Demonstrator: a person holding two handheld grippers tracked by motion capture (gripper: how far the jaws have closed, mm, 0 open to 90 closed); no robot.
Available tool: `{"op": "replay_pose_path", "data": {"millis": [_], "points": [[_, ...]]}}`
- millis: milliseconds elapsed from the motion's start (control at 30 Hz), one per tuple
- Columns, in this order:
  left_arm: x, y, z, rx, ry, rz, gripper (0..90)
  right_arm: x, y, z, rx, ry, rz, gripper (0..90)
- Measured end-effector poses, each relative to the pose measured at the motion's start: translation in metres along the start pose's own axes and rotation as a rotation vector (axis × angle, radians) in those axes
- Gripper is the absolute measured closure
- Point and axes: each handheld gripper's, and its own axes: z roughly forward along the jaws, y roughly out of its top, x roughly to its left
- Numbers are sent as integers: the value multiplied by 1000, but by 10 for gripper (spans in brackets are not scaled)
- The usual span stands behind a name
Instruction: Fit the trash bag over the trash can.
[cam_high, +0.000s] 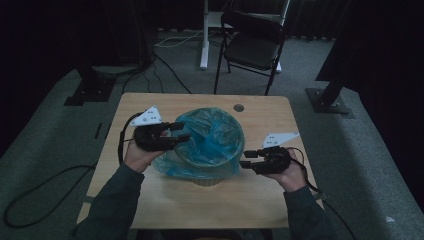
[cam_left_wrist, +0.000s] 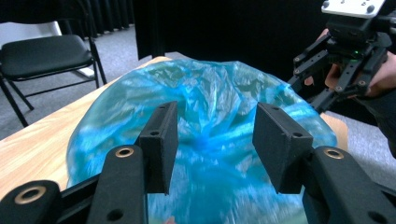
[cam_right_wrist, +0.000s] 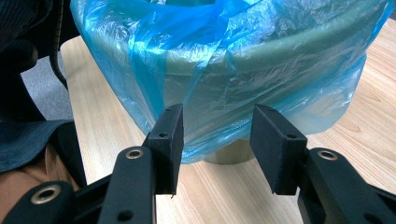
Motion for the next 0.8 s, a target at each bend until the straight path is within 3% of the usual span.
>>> {"op": "replay_pose_path", "data": {"millis": [167,267,500,533,633,667,800], "points": [[4,17,13,19,1,26,517,1,-1,0,-1,1,-2,539],[9,33,25,62,-2,51,525,1,-1,0,-2,1,-1,539],[11,48,44,105,7,74,588,1,-1,2,0,3,-1,539],[11,50,54,148,23,92,610,1,-2,2,-1,4,-1,539],[11,51,62,184,32,105,643,1,-2,2,-1,4,1,539],[11,51,72,225,38,116,646,1,-3,2,-1,5,1,539],[10,52,84,273,27,132,644,1,-4,2,-1,5,2,539]]}}
